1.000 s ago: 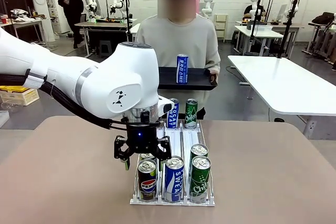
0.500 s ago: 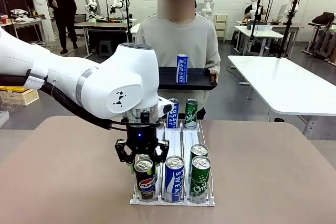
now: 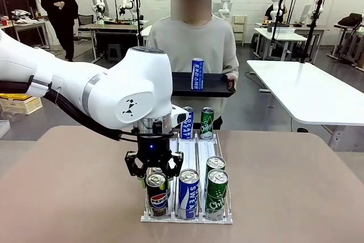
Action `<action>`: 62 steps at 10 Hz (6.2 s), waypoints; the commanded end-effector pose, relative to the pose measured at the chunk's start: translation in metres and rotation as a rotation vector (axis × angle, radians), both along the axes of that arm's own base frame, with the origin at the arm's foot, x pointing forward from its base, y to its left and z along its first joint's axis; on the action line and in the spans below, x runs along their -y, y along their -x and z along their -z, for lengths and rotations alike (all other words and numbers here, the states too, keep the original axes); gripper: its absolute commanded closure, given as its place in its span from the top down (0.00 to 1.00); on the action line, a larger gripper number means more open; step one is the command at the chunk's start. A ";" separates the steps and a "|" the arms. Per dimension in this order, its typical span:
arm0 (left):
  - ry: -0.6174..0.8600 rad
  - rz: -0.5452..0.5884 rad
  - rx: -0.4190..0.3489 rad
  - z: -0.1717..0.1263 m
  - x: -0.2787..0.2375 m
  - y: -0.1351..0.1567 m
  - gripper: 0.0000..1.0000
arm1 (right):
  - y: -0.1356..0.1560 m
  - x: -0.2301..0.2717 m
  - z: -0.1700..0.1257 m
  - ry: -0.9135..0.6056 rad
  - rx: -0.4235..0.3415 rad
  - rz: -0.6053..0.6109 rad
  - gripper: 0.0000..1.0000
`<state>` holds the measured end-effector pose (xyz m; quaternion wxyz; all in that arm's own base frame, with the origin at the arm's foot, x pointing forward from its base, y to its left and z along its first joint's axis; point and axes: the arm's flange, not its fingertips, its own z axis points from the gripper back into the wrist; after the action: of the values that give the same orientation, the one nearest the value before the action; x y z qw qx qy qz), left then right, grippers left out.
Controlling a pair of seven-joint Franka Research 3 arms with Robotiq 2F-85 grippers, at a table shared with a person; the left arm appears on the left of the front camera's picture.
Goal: Retrieve and hand over the desired beverage to the person.
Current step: Pick up another can of the same type that the person held from the Automatic Can Dispenser, then place the picked can on the Handle tray extended by the person.
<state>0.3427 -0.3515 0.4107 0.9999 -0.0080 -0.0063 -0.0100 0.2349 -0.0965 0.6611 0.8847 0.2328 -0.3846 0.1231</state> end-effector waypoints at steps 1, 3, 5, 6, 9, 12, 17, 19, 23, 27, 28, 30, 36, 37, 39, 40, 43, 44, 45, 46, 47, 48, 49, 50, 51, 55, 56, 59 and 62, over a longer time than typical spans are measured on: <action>-0.016 -0.001 0.005 -0.001 -0.003 0.003 0.07 | -0.002 -0.001 0.001 -0.021 0.006 -0.028 1.00; -0.018 0.004 0.010 -0.034 -0.008 0.009 0.00 | -0.002 -0.001 0.001 -0.021 0.006 -0.028 1.00; -0.062 0.034 0.077 -0.092 -0.011 0.026 0.00 | -0.002 -0.001 0.001 -0.021 0.006 -0.028 1.00; -0.083 0.053 0.106 -0.124 -0.011 0.031 0.00 | -0.002 -0.001 0.001 -0.021 0.006 -0.028 1.00; -0.007 0.034 0.166 -0.221 -0.012 0.029 0.00 | -0.002 -0.001 0.001 -0.021 0.006 -0.028 1.00; 0.010 -0.045 0.192 -0.272 -0.008 -0.009 0.00 | -0.002 -0.001 0.001 -0.021 0.006 -0.028 1.00; -0.009 -0.025 0.119 -0.268 -0.016 -0.064 0.00 | -0.002 -0.001 0.001 -0.021 0.006 -0.028 1.00; 0.017 -0.045 0.099 -0.252 -0.019 -0.073 0.00 | -0.002 -0.001 0.001 -0.021 0.006 -0.028 1.00; 0.017 -0.045 0.099 -0.252 -0.019 -0.073 0.00 | -0.002 -0.001 0.001 -0.021 0.006 -0.028 1.00; 0.017 -0.045 0.099 -0.252 -0.019 -0.073 0.00 | -0.002 -0.001 0.001 -0.021 0.006 -0.028 1.00; 0.017 -0.045 0.099 -0.252 -0.019 -0.073 0.00 | -0.002 -0.001 0.001 -0.021 0.006 -0.028 1.00; 0.017 -0.045 0.099 -0.252 -0.019 -0.073 0.00 | -0.002 -0.001 0.001 -0.021 0.006 -0.028 1.00; 0.013 -0.033 0.082 -0.248 -0.018 -0.075 0.59 | -0.002 -0.001 0.001 -0.021 0.006 -0.028 1.00; 0.016 -0.046 0.081 -0.243 -0.013 -0.075 0.59 | -0.002 -0.001 0.001 -0.021 0.006 -0.028 1.00; 0.019 -0.063 0.088 -0.248 -0.019 -0.116 0.59 | -0.002 -0.001 0.001 -0.021 0.006 -0.028 1.00; 0.014 -0.081 0.100 -0.245 -0.019 -0.121 0.59 | -0.002 -0.001 0.001 -0.021 0.006 -0.028 1.00; -0.002 -0.109 0.103 -0.239 -0.018 -0.171 0.59 | -0.002 -0.001 0.001 -0.021 0.006 -0.028 1.00; 0.011 -0.115 0.080 -0.233 -0.017 -0.178 0.59 | -0.002 -0.001 0.001 -0.021 0.006 -0.028 1.00; 0.018 -0.138 0.065 -0.227 -0.017 -0.187 0.59 | -0.002 -0.001 0.001 -0.021 0.006 -0.028 1.00; 0.021 -0.160 0.056 -0.223 -0.018 -0.200 0.59 | -0.002 -0.001 0.001 -0.021 0.006 -0.028 1.00; 0.025 -0.179 0.046 -0.218 -0.018 -0.207 0.59 | -0.002 -0.001 0.001 -0.021 0.006 -0.028 1.00; 0.015 -0.198 0.033 -0.210 -0.017 -0.208 0.59 | -0.002 -0.001 0.001 -0.021 0.006 -0.028 1.00; 0.005 -0.201 0.022 -0.205 -0.016 -0.212 0.59 | -0.002 -0.001 0.001 -0.021 0.006 -0.028 1.00; -0.007 -0.197 0.011 -0.202 -0.015 -0.217 0.59 | -0.002 -0.001 0.001 -0.021 0.006 -0.028 1.00; -0.016 -0.199 0.005 -0.199 -0.013 -0.217 0.59 | -0.002 -0.001 0.001 -0.021 0.006 -0.028 1.00; -0.025 -0.188 -0.005 -0.195 -0.014 -0.218 0.73 | -0.002 -0.001 0.001 -0.021 0.006 -0.028 1.00; -0.028 -0.183 -0.007 -0.194 -0.014 -0.217 1.00 | -0.002 -0.001 0.001 -0.021 0.006 -0.028 1.00; -0.028 -0.175 -0.014 -0.193 -0.014 -0.217 1.00 | -0.002 -0.001 0.001 -0.021 0.006 -0.028 1.00; -0.029 -0.164 -0.014 -0.194 -0.014 -0.218 1.00 | -0.002 -0.001 0.001 -0.021 0.006 -0.028 1.00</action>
<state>0.5547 -0.3325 0.5951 0.9972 -0.0061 0.0029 0.0742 0.2348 -0.0965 0.6611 0.8847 0.2328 -0.3846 0.1230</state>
